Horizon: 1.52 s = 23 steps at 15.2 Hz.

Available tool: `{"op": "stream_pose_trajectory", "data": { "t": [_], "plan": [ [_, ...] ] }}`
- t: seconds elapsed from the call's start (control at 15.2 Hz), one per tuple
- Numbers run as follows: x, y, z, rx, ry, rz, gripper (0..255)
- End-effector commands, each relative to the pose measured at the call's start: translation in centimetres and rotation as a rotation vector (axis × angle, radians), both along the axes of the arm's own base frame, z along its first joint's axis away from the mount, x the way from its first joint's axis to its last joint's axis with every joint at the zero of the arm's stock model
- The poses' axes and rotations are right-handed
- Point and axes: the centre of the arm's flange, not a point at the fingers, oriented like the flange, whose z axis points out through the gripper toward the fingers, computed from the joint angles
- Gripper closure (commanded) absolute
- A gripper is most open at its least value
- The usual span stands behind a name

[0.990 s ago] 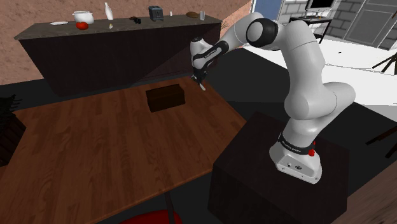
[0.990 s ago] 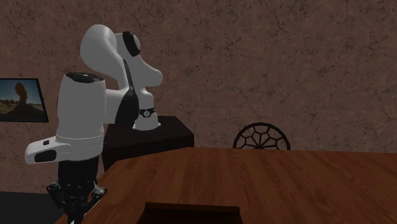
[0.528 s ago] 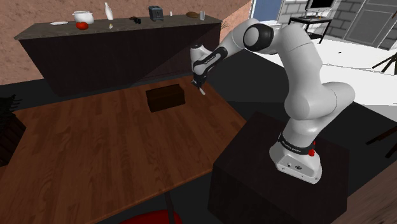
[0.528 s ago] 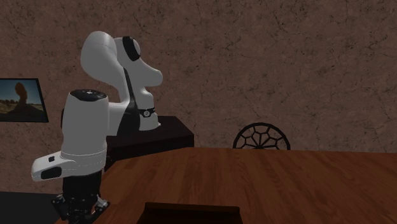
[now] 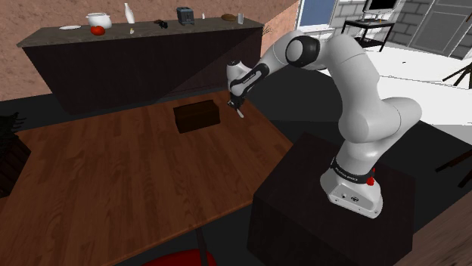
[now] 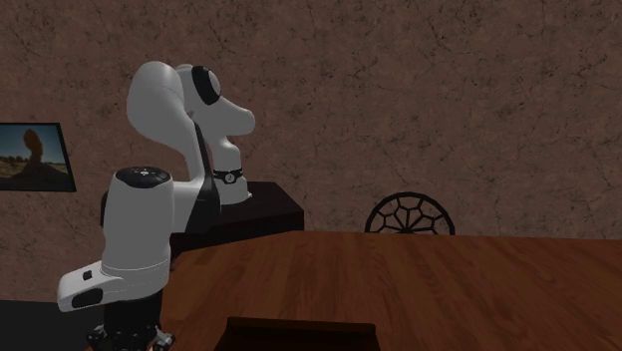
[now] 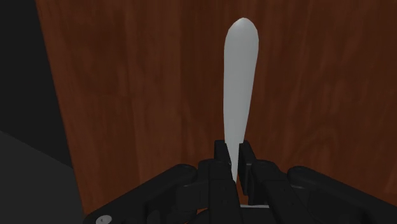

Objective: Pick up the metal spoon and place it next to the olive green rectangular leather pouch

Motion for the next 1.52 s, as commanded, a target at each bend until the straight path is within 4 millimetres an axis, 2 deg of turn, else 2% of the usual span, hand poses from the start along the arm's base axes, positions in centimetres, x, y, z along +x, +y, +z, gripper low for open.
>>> {"op": "stream_pose_trajectory", "data": {
  "t": [0.0, 0.59, 0.66, 0.99, 1.25, 1.45],
  "plan": [
    [0.1, 0.0, -1.1, 0.000, -0.001, 0.000, 255],
    [0.1, 0.0, -1.4, 0.000, 0.000, 0.000, 255],
    [0.1, 0.0, -1.4, 0.000, 0.000, 0.000, 0],
    [0.1, 0.0, -1.4, 0.000, 0.000, 0.000, 0],
    [-0.2, 1.0, 3.5, 0.000, -0.001, 0.000, 0],
    [-0.2, 1.0, 3.5, 0.000, -0.001, 0.000, 0]
  ]
}}
